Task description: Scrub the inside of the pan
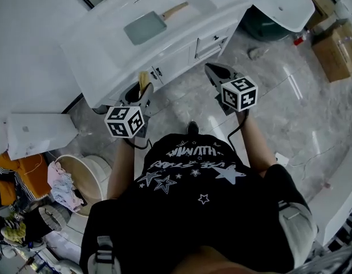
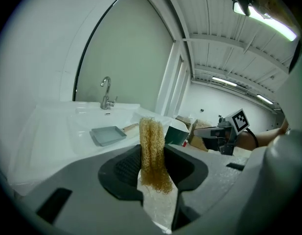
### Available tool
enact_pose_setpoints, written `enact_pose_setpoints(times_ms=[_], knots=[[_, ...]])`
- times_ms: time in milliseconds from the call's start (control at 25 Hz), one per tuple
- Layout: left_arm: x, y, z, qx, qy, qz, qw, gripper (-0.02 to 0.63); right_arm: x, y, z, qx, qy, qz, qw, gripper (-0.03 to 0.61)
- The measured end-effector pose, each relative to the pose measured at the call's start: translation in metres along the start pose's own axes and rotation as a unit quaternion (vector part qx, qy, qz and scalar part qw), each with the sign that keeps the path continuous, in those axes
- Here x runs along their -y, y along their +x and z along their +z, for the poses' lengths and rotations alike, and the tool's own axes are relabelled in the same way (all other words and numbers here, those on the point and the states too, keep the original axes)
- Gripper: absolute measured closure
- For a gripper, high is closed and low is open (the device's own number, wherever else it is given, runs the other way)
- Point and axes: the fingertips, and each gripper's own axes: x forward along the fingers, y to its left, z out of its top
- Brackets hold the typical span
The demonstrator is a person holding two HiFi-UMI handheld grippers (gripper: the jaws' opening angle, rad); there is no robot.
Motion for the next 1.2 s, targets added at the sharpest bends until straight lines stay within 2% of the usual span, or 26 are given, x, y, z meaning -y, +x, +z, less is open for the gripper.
enact_pose_setpoints(times_ms=[240,560,800,1200], knots=[[-0.005,0.013,0.009,0.007,-0.021,0.030,0.9993,0.479,0.017,0.010,0.005,-0.007,0.001,0.023,1.000,0.571],[-0.034,0.036,0.026,0.000,-0.028,0.044,0.9986,0.479,0.027,0.043,0.006,-0.021,0.012,0.038,0.999,0.571],[-0.072,0.078,0.043,-0.002,-0.039,0.033,0.9987,0.479,0.054,0.080,0.022,-0.028,0.006,0.021,0.999,0.571],[-0.154,0.157,0.090,-0.016,-0.056,0.017,0.9981,0.479,0.111,0.179,0.081,-0.036,0.005,-0.004,0.999,0.571]])
